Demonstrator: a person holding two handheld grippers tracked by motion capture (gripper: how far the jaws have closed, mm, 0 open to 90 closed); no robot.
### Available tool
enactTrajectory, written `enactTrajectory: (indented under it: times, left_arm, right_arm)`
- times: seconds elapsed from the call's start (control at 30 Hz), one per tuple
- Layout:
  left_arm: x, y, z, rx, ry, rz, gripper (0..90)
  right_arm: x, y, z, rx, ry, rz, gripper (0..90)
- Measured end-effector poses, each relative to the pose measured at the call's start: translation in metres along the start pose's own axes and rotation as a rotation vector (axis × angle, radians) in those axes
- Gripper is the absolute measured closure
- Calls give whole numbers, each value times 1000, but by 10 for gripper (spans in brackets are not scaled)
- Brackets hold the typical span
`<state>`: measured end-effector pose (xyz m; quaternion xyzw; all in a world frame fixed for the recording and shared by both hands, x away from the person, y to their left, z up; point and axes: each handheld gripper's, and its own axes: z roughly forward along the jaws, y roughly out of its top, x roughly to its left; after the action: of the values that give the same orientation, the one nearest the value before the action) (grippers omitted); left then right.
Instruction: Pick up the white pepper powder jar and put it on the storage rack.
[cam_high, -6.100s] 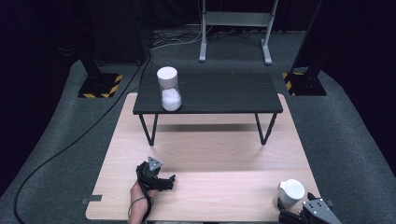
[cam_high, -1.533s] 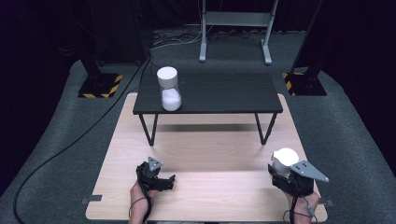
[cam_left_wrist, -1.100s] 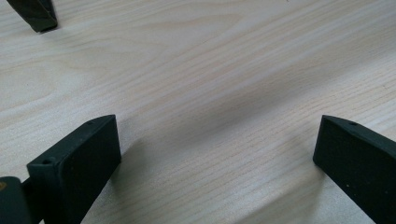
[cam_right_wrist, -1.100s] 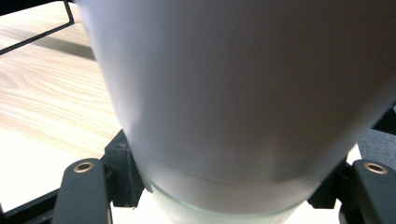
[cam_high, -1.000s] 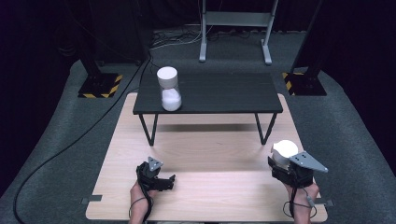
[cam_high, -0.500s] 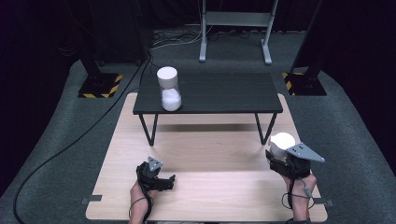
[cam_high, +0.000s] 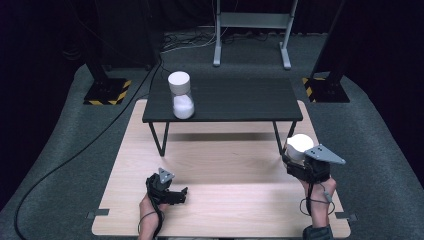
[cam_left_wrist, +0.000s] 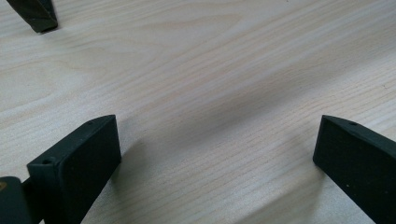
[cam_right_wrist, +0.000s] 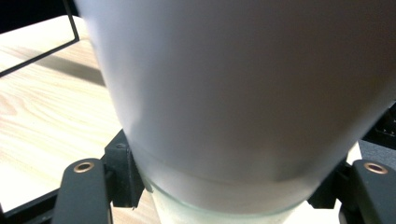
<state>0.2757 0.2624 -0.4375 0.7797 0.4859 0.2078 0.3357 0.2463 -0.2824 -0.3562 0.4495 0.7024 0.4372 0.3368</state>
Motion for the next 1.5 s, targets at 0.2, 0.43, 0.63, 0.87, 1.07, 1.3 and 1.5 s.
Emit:
enactTrajectory:
  times: [0.2, 0.43, 0.63, 0.87, 1.07, 1.3, 1.5]
  left_arm:
    - [0, 0, 0, 1, 0, 1, 6]
    - [0, 0, 0, 1, 0, 1, 6]
    - [0, 0, 0, 1, 0, 1, 6]
    - [0, 0, 0, 0, -1, -2, 7]
    - [0, 0, 0, 1, -2, -1, 7]
    - [0, 0, 0, 1, -2, 0, 7]
    - [0, 0, 0, 1, -2, 0, 8]
  right_arm:
    - [0, 7, 3, 0, 3, -4, 300]
    - [-1, 15, 7, -3, 4, -14, 300]
    - [-3, 21, 9, -6, 7, -15, 300]
    - [-4, 28, 12, -12, 10, -27, 300]
    - [-6, 34, 14, -19, 12, -27, 300]
    - [-8, 41, 14, -29, 14, -27, 300]
    - [-9, 47, 14, -31, 14, -35, 301]
